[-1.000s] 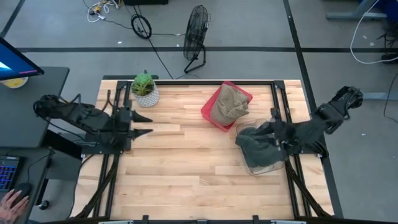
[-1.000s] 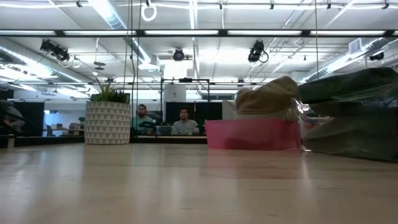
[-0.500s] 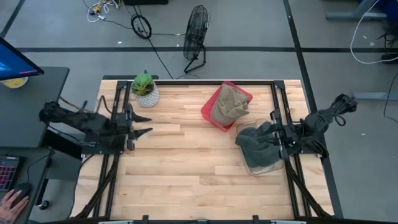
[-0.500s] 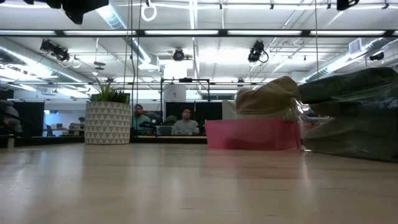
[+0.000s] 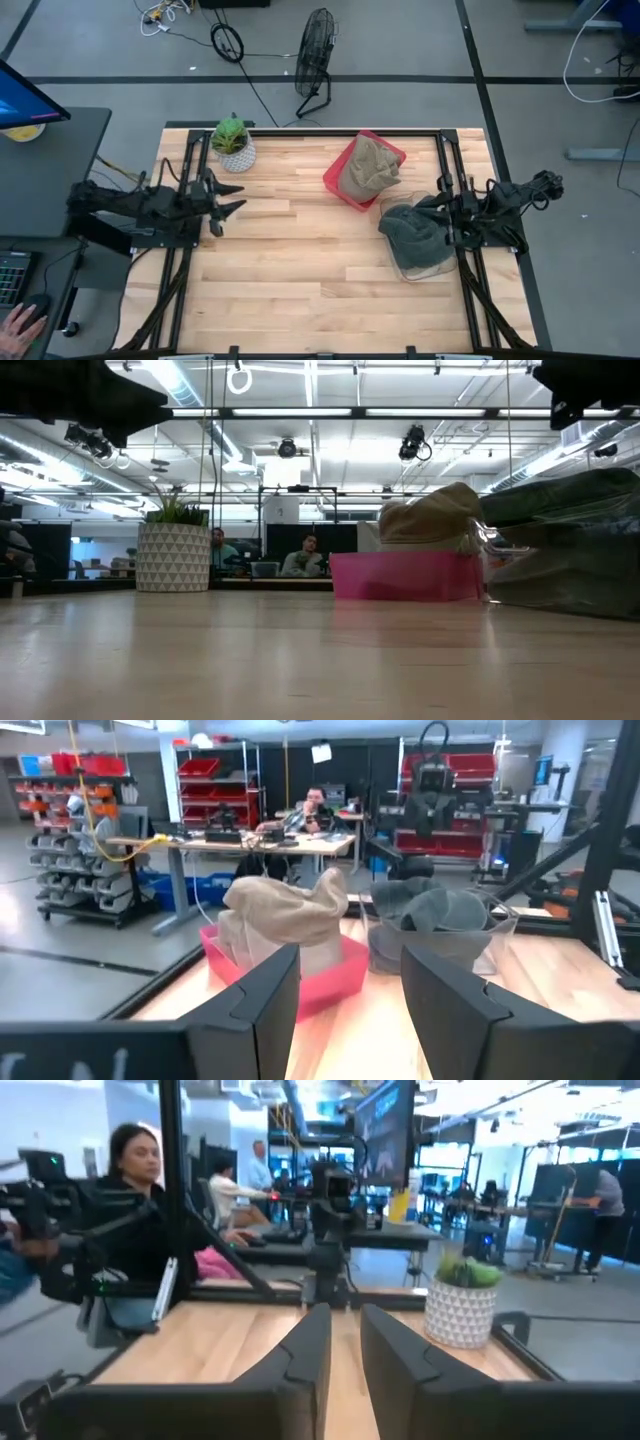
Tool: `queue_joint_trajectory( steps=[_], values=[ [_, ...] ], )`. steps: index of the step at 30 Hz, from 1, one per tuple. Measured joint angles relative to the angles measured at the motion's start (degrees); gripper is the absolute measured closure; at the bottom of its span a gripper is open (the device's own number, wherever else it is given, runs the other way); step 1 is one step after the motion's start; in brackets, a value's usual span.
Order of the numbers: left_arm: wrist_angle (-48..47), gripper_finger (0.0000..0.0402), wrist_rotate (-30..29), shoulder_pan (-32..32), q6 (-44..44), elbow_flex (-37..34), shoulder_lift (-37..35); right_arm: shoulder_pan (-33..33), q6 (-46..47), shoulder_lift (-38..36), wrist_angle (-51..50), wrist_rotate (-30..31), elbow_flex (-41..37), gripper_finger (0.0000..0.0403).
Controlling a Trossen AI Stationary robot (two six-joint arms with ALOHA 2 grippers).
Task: Pick & Place hat
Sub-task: Return to Home Position
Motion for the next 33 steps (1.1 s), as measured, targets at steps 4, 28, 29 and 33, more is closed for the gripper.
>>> queue_joint_trajectory(
  steps=[4, 28, 29, 33],
  values=[
    [-0.2, 0.0223, 4.0, 1.8, 2.3, -1.1, -1.8, -0.8, 1.5, -0.9, 1.0, -0.5, -3.1, 0.034],
    [7.7, 0.0223, 18.6, 16.6, 1.7, -10.1, -2.6, -12.7, 2.3, -1.2, 10.8, -9.7, -12.5, 0.034],
    [7.5, 0.0223, 18.6, 16.9, 1.7, -10.1, -2.6, -13.0, 2.4, -1.2, 10.9, -9.7, -12.5, 0.034],
    [6.7, 0.0223, 21.7, 17.7, 0.6, -10.6, -2.6, -13.6, 2.8, -1.2, 10.8, -11.5, -12.5, 0.034]
  ],
)
